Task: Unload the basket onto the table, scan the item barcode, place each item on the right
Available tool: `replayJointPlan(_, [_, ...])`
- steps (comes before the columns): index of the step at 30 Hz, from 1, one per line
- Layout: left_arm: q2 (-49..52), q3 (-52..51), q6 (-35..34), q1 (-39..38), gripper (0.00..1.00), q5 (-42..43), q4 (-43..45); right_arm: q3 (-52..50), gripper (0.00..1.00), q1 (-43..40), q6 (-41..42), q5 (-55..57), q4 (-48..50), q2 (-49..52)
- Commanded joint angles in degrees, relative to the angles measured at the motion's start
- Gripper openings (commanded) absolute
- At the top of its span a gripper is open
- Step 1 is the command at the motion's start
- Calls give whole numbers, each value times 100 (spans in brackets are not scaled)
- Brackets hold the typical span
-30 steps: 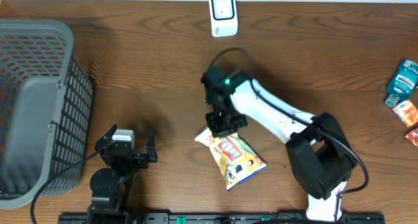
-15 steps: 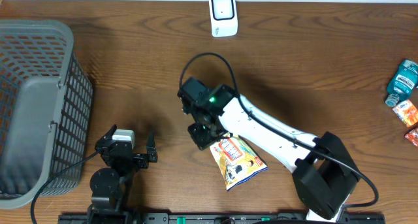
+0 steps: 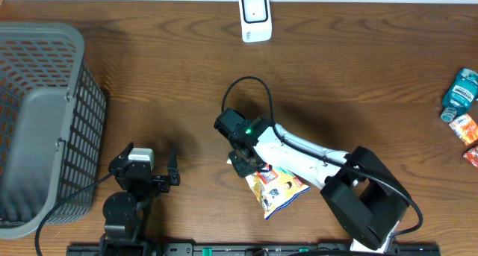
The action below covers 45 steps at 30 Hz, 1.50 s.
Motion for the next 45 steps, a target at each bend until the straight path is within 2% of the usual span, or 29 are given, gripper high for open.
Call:
replayJointPlan(1, [-24, -85, -28, 20, 98, 35, -149, 267, 1, -87, -391, -326, -136, 151])
replayJointPlan(6, [-24, -85, -28, 20, 98, 35, -149, 1403, 1, -234, -671, -501, -1034, -227])
replayJointPlan(9, [-24, -85, -28, 20, 98, 35, -149, 1746, 1, -229, -693, -498, -1156, -586])
replayJointPlan(14, [-24, -85, -28, 20, 98, 35, -149, 1412, 1, -155, -662, -496, -887, -599])
replayJointPlan(21, [-24, -85, -28, 20, 98, 35, -149, 369, 1, -177, -389, -455, 0, 39])
replayJointPlan(28, [-24, -85, -28, 20, 98, 35, -149, 337, 1, -208, -334, -490, 2, 649])
replayJointPlan(33, [-24, -85, -28, 20, 98, 35, -149, 1250, 1, -254, -944, -1019, -428, 323])
replayJointPlan(37, [-24, -85, -28, 20, 98, 35, -149, 1991, 1, -321, -1047, -1154, -994, -44])
replayJointPlan(41, [-24, -85, -28, 20, 98, 35, -149, 2170, 31, -295, -1165, -761, -1744, -396])
replayJointPlan(43, [-24, -85, -28, 20, 98, 35, -149, 2168, 76, -210, -1165, -291, -2258, -424])
replayJointPlan(45, [-24, -85, -28, 20, 98, 35, -149, 2081, 98, -98, -1163, 160, -2719, -422])
